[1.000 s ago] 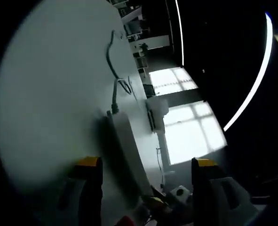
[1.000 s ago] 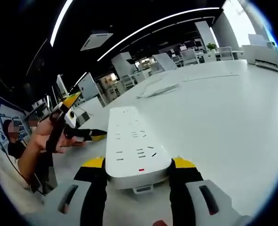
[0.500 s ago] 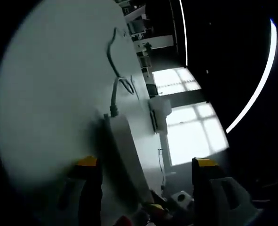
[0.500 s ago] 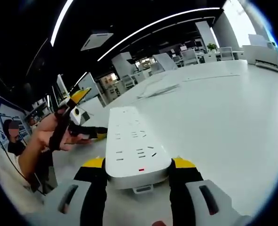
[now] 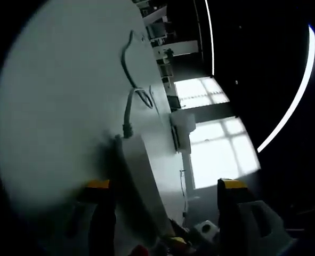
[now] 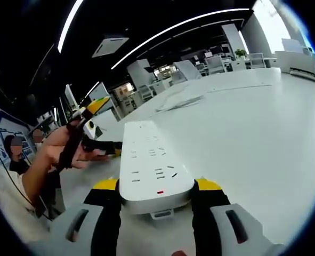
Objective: Pick up the power strip scattered on the table, fix it on the side mounting bracket of the table, and press the switch
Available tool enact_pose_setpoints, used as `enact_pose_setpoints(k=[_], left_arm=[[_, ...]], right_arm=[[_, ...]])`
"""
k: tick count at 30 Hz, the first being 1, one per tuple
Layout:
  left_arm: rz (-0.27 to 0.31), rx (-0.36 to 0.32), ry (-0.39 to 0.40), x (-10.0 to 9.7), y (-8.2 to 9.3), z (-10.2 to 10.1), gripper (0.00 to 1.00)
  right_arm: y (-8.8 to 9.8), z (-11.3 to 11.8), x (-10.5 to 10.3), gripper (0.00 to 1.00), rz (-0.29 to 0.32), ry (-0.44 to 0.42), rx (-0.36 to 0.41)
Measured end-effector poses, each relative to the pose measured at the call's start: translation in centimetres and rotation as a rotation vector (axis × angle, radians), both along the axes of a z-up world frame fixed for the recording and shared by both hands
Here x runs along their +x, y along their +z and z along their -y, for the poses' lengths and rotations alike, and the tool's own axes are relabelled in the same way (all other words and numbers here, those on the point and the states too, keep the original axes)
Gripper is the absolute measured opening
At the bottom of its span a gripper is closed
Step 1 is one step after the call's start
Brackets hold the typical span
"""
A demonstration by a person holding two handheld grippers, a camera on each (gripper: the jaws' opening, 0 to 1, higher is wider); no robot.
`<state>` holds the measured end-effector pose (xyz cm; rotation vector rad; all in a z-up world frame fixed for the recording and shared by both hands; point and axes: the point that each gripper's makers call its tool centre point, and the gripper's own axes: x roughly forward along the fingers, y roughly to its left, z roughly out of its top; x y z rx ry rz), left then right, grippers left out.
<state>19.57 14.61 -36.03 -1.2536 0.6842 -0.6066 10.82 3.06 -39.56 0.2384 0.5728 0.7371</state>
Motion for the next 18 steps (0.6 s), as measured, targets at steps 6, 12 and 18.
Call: enact_pose_setpoints(k=[6,12,18], left_arm=[[-0.003,-0.004,0.001,0.3,-0.09,0.15,0.8],[-0.016,-0.013,0.004,0.45,-0.36,0.25,0.76],[-0.02,-0.003,0.003,0.67,-0.84,0.36,0.69]], right_arm=[[0.0,0.01,0.0,0.48,0.0,0.001,0.0],[-0.01,0.0,0.0,0.48,0.001,0.001,-0.001],[-0.01,-0.02,0.0,0.48,0.003,-0.001,0.0]])
